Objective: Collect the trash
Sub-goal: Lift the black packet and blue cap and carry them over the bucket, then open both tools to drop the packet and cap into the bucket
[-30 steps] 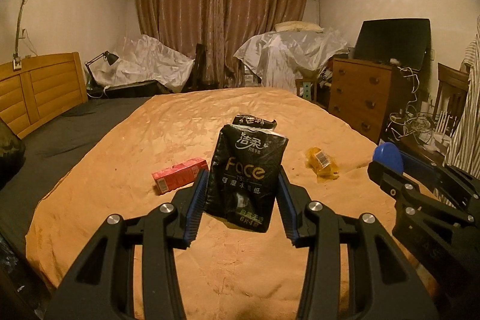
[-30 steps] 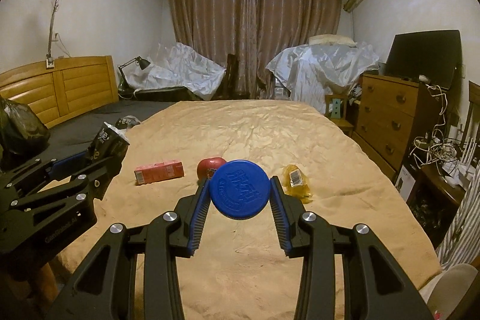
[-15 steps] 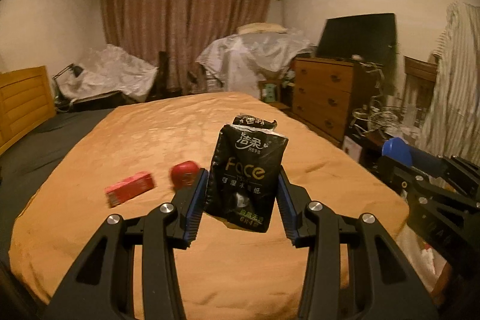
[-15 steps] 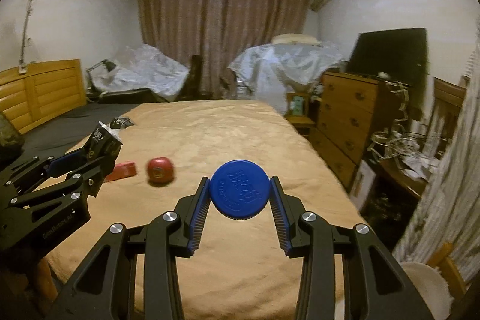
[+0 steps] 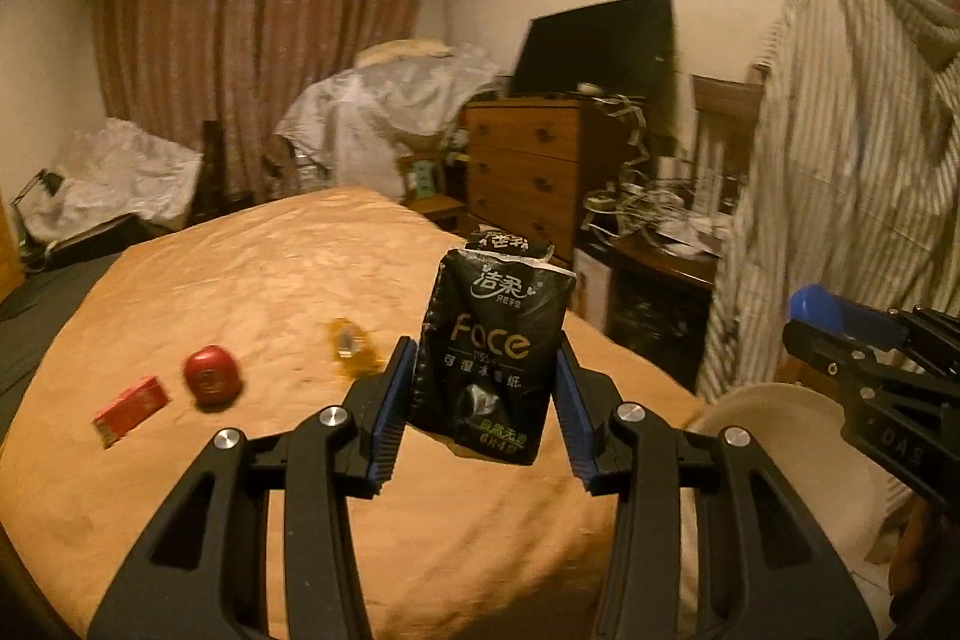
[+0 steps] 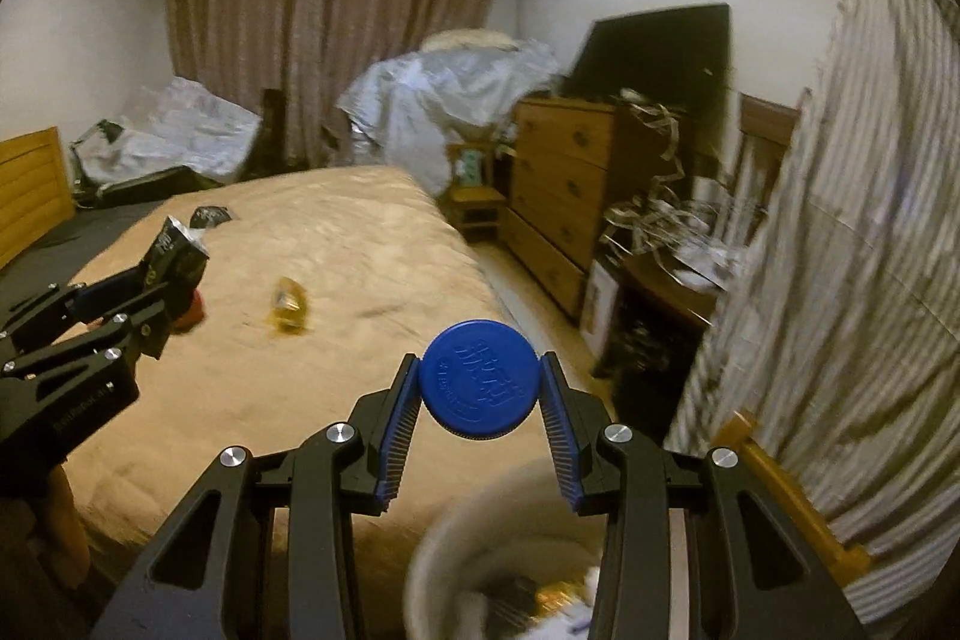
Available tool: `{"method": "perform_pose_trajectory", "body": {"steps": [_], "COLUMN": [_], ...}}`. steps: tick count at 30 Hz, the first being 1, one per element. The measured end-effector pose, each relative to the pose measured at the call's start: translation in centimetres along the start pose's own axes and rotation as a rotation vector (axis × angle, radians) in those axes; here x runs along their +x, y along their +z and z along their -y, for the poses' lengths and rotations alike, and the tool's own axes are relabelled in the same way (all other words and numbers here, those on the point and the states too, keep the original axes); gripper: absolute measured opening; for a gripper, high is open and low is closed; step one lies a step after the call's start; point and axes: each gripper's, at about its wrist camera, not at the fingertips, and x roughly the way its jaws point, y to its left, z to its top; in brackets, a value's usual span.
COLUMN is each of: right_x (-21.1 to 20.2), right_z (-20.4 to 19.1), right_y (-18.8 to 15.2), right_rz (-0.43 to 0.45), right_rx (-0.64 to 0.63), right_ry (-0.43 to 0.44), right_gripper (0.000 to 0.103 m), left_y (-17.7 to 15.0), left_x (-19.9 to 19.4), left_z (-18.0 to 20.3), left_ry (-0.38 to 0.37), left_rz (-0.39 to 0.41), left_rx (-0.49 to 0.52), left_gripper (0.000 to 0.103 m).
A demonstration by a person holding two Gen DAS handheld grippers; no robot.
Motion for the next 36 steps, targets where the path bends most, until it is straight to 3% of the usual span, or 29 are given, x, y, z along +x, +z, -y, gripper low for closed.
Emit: {"method": "perform_pose_trajectory", "body": {"steps": [9, 16, 25, 36], "right_x": [0.3, 2.3, 5.8, 6.0], "right_z": [9.0, 14.2, 16.3, 15.5], "right_y": [-2.2, -5.1, -6.8, -8.1], "right_rz": [-0.122, -0.262, -0.396, -0.420], "right_rx": [0.077, 0.136, 0.170, 0.182], "right_ry": [-0.085, -0.088, -0.041, -0.035], "right_gripper": [0.041, 0.041, 0.041, 0.041], "left_y": [-0.6, -2.7, -4.9, -4.7], "left_x": [2.1, 5.0, 8.7, 9.4], "left_z": [7.6, 12.5, 14.6, 14.9], "left_ry": [-0.168, -0.280, -0.333, -0.346], "left_rz": [-0.069, -0.198, -0.364, -0.390], "left_rx": [0.071, 0.114, 0.133, 0.136], "left_gripper": [0.043, 0.043, 0.043, 0.043]}}
